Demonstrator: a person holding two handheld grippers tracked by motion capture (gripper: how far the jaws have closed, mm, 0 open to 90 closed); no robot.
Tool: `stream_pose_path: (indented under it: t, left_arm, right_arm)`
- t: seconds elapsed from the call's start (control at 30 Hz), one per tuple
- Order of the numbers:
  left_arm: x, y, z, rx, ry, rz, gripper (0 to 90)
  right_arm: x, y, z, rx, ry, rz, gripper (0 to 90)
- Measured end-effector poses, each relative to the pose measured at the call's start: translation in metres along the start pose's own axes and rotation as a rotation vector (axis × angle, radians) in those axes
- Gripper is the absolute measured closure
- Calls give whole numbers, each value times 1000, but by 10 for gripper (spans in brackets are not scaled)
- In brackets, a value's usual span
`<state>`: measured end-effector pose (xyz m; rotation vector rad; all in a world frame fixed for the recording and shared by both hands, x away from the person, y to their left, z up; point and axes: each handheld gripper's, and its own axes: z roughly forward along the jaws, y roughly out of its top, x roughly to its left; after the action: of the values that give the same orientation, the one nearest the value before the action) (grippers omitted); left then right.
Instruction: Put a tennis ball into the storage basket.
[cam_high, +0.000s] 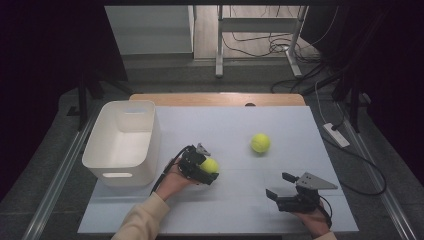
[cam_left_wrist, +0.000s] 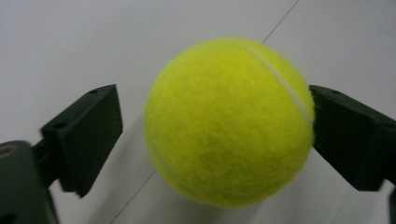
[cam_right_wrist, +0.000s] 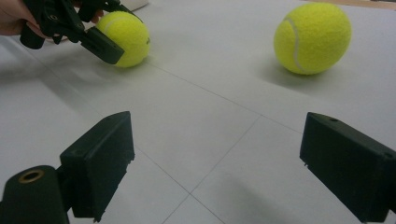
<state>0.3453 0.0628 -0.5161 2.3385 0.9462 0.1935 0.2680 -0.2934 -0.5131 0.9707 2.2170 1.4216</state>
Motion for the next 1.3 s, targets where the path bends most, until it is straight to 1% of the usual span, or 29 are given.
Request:
stream_pose_path:
  t: [0.03, 0.07, 0.1, 0.13, 0.2, 0.27, 0.33, 0.4, 0.5, 0.6, 0.73, 0.77, 0.83, 0.9, 1.0, 1.3]
  left_arm:
    - [0, 0, 1, 4, 2, 1, 139]
    - [1, 0, 0, 0, -25, -7, 165]
    - [1, -1, 0, -6, -40, -5, 222]
    - [0, 0, -1, -9, -32, -3, 254]
    - [-2, 0, -1, -5, -25, 12, 262]
    - [-2, 0, -2, -4, -24, 17, 264]
    - [-3, -1, -4, -13, -25, 25, 265]
    - [-3, 0, -10, -35, -16, 29, 266]
    - [-4, -1, -20, -74, -18, 29, 266]
    - [-3, -2, -28, -97, -12, 34, 266]
    - [-2, -3, -38, -137, -10, 27, 266]
    - [-2, -3, -38, -137, -10, 27, 266]
    - [-3, -3, -44, -159, -20, 28, 266]
    - [-4, -2, -47, -167, -23, 28, 266]
    - [-6, -1, -53, -187, -15, 39, 266]
    - [-11, 0, -76, -292, -2, 38, 265]
  right_arm:
    - [0, 0, 0, 1, 0, 1, 100]
    - [0, 0, 0, 1, -1, 1, 101]
    - [0, 0, 0, 1, -1, 1, 101]
    - [0, 0, 0, 1, -1, 1, 101]
    - [0, 0, 0, 2, -1, 1, 101]
    - [0, 0, 0, 1, -1, 1, 101]
    - [0, 0, 0, 1, -1, 1, 101]
    - [0, 0, 0, 2, -1, 1, 101]
    - [0, 0, 0, 3, -1, 0, 101]
    - [0, 0, 0, 4, -3, 2, 101]
    - [0, 0, 0, 3, -5, 1, 101]
    - [0, 0, 0, 3, -5, 1, 101]
    - [0, 0, 0, 4, -4, 0, 101]
    - [0, 0, 0, 4, -4, -1, 101]
    - [0, 0, -1, -2, -11, -5, 101]
    - [0, 0, -2, -7, -13, -8, 102]
